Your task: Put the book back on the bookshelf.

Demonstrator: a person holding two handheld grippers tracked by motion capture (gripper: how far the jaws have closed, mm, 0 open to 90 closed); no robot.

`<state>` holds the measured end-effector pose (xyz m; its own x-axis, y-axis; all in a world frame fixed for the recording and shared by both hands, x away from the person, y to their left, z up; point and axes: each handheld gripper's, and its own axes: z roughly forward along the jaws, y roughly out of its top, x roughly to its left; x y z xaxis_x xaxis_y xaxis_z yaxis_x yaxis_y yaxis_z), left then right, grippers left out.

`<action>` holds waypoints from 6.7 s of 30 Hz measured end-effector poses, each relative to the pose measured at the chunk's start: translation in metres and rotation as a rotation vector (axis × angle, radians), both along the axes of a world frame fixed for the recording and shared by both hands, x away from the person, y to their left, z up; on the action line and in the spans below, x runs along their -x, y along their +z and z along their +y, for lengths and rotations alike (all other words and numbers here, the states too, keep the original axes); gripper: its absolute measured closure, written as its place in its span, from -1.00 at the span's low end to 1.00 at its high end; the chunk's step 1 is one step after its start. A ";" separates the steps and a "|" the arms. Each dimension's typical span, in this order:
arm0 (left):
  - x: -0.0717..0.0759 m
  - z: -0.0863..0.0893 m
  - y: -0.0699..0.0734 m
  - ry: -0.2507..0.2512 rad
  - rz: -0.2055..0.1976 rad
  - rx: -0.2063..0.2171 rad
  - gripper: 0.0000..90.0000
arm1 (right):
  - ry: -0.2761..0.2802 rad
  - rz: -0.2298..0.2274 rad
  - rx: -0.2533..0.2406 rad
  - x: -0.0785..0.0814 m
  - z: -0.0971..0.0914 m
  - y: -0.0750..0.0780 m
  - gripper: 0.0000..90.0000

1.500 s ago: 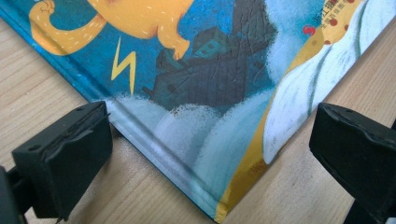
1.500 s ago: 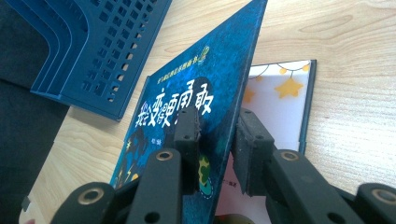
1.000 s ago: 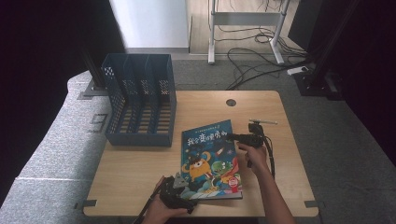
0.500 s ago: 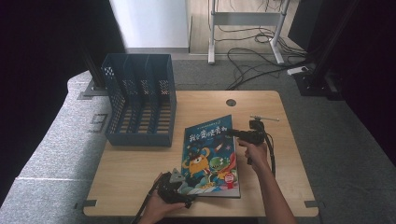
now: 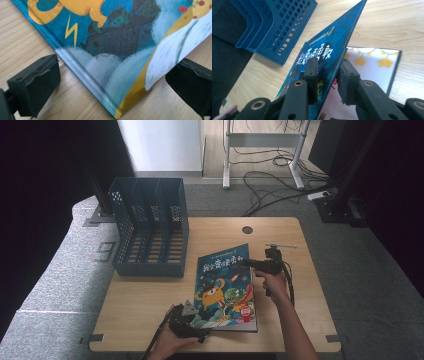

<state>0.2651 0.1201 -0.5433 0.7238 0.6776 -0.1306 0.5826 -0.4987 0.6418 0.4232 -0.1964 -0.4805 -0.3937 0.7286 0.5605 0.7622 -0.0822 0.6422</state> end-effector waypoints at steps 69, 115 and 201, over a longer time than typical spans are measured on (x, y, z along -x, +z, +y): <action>-0.024 0.002 0.004 0.006 0.071 0.037 -1.00 | 0.073 -0.321 0.014 0.021 0.017 0.050 0.68; -0.040 0.002 0.005 0.034 0.086 0.036 -1.00 | 0.098 -0.497 0.013 0.033 0.019 0.067 0.70; -0.059 -0.015 0.004 0.065 0.043 0.020 -0.89 | 0.107 -0.670 0.054 0.060 0.008 0.084 0.72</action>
